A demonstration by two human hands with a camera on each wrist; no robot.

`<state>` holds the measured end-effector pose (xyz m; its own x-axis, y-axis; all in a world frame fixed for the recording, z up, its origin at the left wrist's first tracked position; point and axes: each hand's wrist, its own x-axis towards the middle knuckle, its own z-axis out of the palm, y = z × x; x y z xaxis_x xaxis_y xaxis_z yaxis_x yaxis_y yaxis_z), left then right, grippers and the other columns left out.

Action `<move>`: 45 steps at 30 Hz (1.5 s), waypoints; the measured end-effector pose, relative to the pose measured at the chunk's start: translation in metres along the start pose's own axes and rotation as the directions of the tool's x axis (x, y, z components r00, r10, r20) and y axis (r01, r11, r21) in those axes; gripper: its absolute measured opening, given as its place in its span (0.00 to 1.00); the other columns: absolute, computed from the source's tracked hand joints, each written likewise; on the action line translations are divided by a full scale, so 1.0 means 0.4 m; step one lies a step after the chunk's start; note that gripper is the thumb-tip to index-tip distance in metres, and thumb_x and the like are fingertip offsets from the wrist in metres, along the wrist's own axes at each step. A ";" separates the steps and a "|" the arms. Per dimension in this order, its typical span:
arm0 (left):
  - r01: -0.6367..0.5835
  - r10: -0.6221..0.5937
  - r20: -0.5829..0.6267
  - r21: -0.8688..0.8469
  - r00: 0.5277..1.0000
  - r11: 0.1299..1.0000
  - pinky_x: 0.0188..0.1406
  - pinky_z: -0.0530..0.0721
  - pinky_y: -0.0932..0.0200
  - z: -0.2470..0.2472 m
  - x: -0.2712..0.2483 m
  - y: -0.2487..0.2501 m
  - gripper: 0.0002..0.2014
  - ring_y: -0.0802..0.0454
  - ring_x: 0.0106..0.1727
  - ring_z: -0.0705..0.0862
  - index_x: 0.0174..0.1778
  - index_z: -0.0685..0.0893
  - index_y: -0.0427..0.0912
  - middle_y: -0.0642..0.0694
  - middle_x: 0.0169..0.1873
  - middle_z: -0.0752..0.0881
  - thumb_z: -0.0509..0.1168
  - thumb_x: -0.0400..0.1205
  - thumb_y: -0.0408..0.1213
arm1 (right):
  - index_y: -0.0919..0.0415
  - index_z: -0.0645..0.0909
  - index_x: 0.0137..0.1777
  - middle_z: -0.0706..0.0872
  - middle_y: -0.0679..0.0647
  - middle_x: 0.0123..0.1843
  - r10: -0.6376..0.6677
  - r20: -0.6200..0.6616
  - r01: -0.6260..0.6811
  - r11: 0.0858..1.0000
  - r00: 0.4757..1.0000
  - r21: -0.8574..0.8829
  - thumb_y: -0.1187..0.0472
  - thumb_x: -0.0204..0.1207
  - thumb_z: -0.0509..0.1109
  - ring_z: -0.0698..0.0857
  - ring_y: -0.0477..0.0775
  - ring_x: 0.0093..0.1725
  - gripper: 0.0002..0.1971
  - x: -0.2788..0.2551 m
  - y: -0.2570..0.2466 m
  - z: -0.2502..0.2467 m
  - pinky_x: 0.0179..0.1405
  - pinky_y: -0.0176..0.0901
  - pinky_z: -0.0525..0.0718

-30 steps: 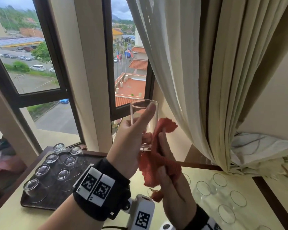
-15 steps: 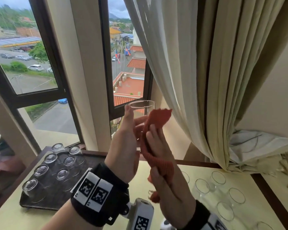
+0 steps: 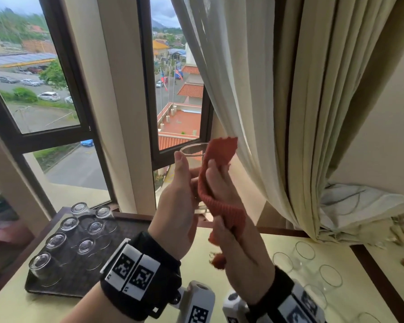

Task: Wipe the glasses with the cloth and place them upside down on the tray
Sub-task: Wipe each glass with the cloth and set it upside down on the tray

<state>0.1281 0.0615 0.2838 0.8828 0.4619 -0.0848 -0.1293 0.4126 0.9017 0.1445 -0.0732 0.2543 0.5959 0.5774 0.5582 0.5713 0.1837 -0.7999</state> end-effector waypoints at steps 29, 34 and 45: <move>-0.365 0.289 0.227 0.484 0.930 0.795 0.58 0.88 0.66 0.010 0.035 -0.067 0.30 0.62 0.58 0.92 0.69 0.80 0.55 0.54 0.61 0.90 0.83 0.75 0.59 | 0.68 0.80 0.79 0.85 0.74 0.73 0.746 0.030 -0.222 0.159 0.665 0.962 0.44 0.94 0.51 0.89 0.72 0.68 0.31 0.005 0.113 -0.057 0.65 0.67 0.90; -0.504 0.387 0.325 0.615 0.863 0.607 0.50 0.87 0.69 -0.034 0.012 -0.069 0.36 0.62 0.59 0.91 0.69 0.77 0.58 0.64 0.57 0.91 0.88 0.69 0.52 | 0.53 0.80 0.81 0.88 0.65 0.73 0.728 -0.143 -0.221 0.380 0.670 0.898 0.45 0.93 0.54 0.89 0.69 0.71 0.25 0.024 0.124 -0.078 0.76 0.71 0.79; -0.604 0.547 0.319 0.633 0.774 0.484 0.48 0.89 0.67 -0.086 -0.026 -0.091 0.29 0.55 0.48 0.93 0.62 0.83 0.59 0.56 0.46 0.92 0.86 0.68 0.54 | 0.67 0.89 0.67 0.91 0.72 0.65 0.793 -0.064 -0.470 0.422 0.606 0.775 0.45 0.92 0.59 0.90 0.73 0.66 0.27 0.072 0.099 -0.085 0.79 0.73 0.78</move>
<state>0.1082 0.0688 0.2375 0.7565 0.3327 0.5631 -0.3095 -0.5763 0.7564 0.2033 -0.0763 0.2462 0.8505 0.4444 -0.2814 -0.4762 0.4232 -0.7708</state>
